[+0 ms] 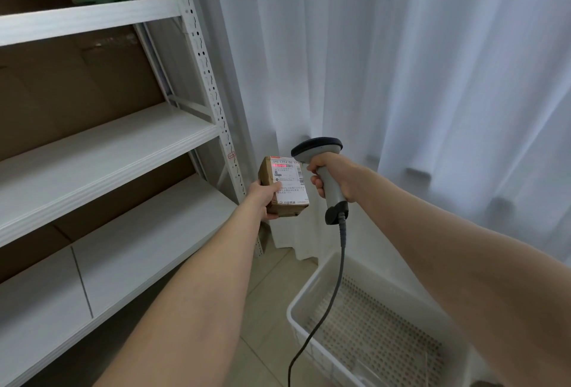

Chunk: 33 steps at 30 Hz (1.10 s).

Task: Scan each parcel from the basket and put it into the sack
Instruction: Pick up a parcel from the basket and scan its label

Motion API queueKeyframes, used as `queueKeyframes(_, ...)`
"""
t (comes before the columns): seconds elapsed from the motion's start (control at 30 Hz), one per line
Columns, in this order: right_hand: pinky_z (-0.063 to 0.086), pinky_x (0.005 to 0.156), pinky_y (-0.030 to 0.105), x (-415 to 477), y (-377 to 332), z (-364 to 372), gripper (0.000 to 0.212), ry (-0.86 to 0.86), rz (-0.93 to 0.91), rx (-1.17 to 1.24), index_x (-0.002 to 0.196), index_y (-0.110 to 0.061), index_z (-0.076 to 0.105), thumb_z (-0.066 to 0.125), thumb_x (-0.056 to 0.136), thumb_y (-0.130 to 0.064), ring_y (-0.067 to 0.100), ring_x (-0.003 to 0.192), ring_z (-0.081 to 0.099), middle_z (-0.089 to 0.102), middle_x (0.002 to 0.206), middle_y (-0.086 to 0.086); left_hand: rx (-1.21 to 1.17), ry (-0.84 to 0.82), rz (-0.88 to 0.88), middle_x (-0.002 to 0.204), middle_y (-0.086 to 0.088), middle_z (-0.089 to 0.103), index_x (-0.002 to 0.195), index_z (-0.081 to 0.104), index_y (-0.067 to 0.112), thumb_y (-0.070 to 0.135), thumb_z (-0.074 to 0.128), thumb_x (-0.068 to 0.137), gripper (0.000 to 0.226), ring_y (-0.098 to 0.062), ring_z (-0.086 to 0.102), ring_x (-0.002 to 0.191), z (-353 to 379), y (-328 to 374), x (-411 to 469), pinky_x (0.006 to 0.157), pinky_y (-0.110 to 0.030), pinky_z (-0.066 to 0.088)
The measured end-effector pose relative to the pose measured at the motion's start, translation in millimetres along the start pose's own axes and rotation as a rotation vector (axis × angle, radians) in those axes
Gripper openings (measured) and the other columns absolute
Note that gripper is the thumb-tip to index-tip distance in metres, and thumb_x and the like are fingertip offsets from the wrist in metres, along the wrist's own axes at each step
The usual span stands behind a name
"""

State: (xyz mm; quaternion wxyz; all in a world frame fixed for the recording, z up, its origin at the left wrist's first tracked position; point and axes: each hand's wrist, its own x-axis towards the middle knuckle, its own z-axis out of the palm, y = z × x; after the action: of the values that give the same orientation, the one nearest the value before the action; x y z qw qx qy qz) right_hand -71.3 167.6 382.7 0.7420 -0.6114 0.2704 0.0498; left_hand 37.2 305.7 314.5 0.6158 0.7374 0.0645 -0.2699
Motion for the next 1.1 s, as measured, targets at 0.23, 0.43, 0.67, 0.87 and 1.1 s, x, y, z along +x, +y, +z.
queueKeyframes(0.23,0.045,0.046,0.020,-2.0,-4.6,3.9,0.003,-0.006,-0.003,-0.029,0.087,-0.008,0.054,0.054,0.088,-0.010,0.011,0.043,0.046,0.053,0.053,0.003,-0.007,0.010,-0.007,0.124,-0.010,0.061,0.134,0.047,0.021,0.018,0.062,0.091,0.046,-0.034,0.059,0.112,-6.5,-1.5,-3.0,0.090,-0.057,0.050)
queueKeyframes(0.43,0.045,0.046,0.020,-4.1,-7.6,7.2,0.005,-0.017,0.000,-0.045,0.084,-0.009,0.053,0.055,0.088,-0.010,0.011,0.043,0.046,0.053,0.053,0.003,-0.033,0.021,-0.006,0.125,-0.011,0.060,0.135,0.046,0.020,0.018,0.061,0.092,0.046,-0.034,0.058,0.114,-10.4,-4.3,-0.8,0.092,-0.057,0.049)
queueKeyframes(0.67,0.048,0.044,0.020,16.8,4.8,12.4,0.005,0.009,0.018,0.053,0.091,-0.007,0.054,0.058,0.090,-0.010,0.010,0.039,0.051,0.060,0.066,0.009,-0.069,0.062,-0.061,0.126,-0.007,0.059,0.133,0.045,0.015,0.031,0.059,0.093,0.045,-0.034,0.054,0.119,-16.8,-13.2,-4.1,0.098,-0.053,0.044)
queueKeyframes(0.87,0.053,0.055,0.029,55.6,46.8,57.6,0.031,0.069,0.098,0.137,0.105,-0.005,0.056,0.075,0.082,-0.015,0.018,0.061,0.057,0.060,0.081,0.011,-0.200,0.222,-0.058,0.110,-0.009,0.064,0.128,0.050,0.011,0.039,0.056,0.093,0.045,-0.021,0.060,0.080,-65.5,-38.7,-25.0,0.068,-0.036,0.050)
queueKeyframes(1.1,0.059,0.067,0.036,46.5,111.3,152.7,0.058,-0.119,0.170,0.134,0.118,-0.009,0.059,0.087,0.071,-0.028,0.029,0.092,0.069,0.070,0.105,0.012,-0.280,0.390,-0.075,0.105,-0.008,0.067,0.118,0.057,0.014,0.039,0.059,0.089,0.039,-0.022,0.062,0.088,-148.4,-81.2,-63.3,0.083,-0.037,0.053)
